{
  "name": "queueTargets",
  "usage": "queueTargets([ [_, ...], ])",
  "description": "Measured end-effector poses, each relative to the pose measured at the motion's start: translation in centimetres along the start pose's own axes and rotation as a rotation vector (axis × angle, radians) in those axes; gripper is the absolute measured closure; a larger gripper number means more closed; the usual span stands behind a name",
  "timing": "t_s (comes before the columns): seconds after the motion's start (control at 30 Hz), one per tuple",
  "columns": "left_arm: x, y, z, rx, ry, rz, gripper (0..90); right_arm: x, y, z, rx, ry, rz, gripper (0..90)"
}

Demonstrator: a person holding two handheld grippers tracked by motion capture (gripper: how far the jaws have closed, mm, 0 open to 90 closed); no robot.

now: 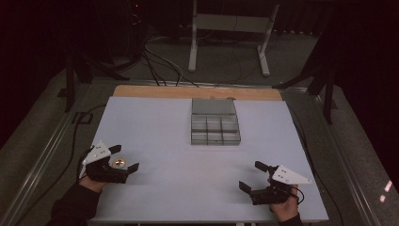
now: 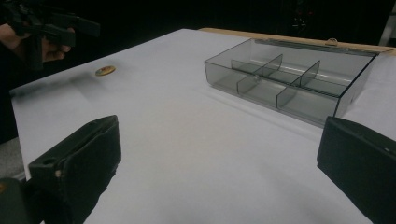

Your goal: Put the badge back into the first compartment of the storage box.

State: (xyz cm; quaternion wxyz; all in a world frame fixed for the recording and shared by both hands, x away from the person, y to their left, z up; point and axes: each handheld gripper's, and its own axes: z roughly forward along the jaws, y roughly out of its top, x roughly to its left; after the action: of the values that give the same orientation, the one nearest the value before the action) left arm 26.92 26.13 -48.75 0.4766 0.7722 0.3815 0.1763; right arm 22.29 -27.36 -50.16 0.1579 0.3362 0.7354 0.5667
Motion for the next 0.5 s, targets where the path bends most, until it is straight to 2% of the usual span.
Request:
queueTargets([
  [0.1,0.8,-0.6,0.0,0.02,0.034,-0.023,0.0,0.0,0.0,0.0,-0.001,0.002,0.003,0.0],
  [0.2,1.4,-1.0,0.1,0.041,0.064,-0.028,0.0,0.0,0.0,0.0,0.001,0.001,-0.001,0.0],
  [0.3,2.0,-1.4,0.3,0.069,0.097,-0.056,0.0,-0.1,0.0,-0.1,0.002,0.002,0.004,0.0],
  [0.5,2.7,-2.1,0.4,0.108,0.14,-0.082,0.0,0.0,0.0,-0.1,0.003,0.003,-0.001,0.0],
])
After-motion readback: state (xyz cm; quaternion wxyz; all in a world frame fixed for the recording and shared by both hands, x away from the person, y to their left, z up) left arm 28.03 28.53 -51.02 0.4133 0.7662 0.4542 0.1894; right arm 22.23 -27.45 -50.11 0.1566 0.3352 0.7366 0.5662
